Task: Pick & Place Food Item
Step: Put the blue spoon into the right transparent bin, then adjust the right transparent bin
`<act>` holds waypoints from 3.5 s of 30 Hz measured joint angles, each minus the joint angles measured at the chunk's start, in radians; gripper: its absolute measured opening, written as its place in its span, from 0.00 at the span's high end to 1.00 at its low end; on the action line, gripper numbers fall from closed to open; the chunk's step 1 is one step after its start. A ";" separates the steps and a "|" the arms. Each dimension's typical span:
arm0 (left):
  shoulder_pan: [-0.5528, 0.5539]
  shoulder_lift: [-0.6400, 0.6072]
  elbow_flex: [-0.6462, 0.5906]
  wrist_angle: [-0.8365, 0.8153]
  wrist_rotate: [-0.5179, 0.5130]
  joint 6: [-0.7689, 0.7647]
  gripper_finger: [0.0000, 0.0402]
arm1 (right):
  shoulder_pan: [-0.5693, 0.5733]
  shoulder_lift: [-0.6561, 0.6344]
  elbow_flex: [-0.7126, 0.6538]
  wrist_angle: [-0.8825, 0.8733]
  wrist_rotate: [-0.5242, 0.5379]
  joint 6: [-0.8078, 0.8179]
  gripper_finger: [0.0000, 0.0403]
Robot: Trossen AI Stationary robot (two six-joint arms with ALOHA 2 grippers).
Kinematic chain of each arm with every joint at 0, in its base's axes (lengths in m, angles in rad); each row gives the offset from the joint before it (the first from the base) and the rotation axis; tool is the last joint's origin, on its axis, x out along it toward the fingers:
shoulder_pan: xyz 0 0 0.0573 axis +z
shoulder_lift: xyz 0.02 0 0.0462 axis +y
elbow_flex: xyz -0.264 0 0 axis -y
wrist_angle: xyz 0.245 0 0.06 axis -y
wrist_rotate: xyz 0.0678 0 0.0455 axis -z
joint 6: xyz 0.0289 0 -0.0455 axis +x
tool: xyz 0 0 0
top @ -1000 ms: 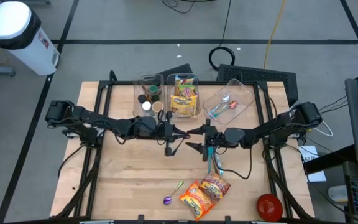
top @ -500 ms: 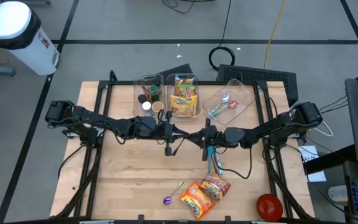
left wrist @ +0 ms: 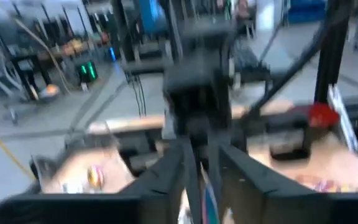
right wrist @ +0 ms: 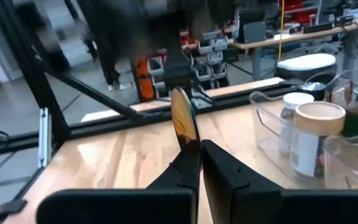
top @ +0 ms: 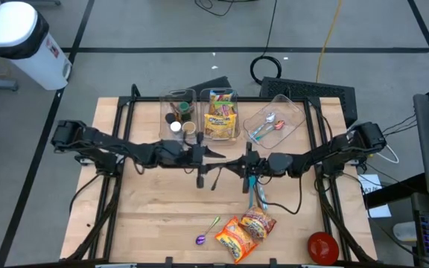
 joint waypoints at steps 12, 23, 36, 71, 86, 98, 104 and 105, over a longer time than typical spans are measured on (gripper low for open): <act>-0.053 -0.045 0.001 -0.162 -0.069 -0.027 0.37 | -0.042 -0.356 -0.001 -0.355 0.095 -0.138 1.00; -0.041 0.042 -0.001 -0.249 -0.070 -0.142 0.34 | -0.199 -0.689 -0.002 -0.880 0.506 -0.186 1.00; -0.028 0.132 -0.002 -0.206 -0.077 -0.169 0.34 | -0.339 -0.718 -0.228 -0.938 0.533 0.090 1.00; -0.008 0.135 -0.001 -0.184 -0.077 -0.183 0.34 | -0.437 -0.738 -0.379 -0.685 0.348 0.052 0.51; -0.001 0.135 -0.001 -0.185 -0.077 -0.190 0.34 | -0.137 -0.649 -0.125 -0.846 0.006 0.267 0.54; 0.021 0.135 -0.001 -0.185 -0.077 -0.196 0.34 | 0.086 -0.364 -0.087 -0.880 0.308 0.316 0.94; 0.021 0.135 -0.001 -0.185 -0.076 -0.200 0.34 | 0.082 -0.363 -0.087 -0.986 0.414 0.375 0.98; 0.021 0.135 -0.001 -0.185 -0.076 -0.200 0.34 | 0.077 -0.367 -0.087 -1.008 0.420 0.381 0.98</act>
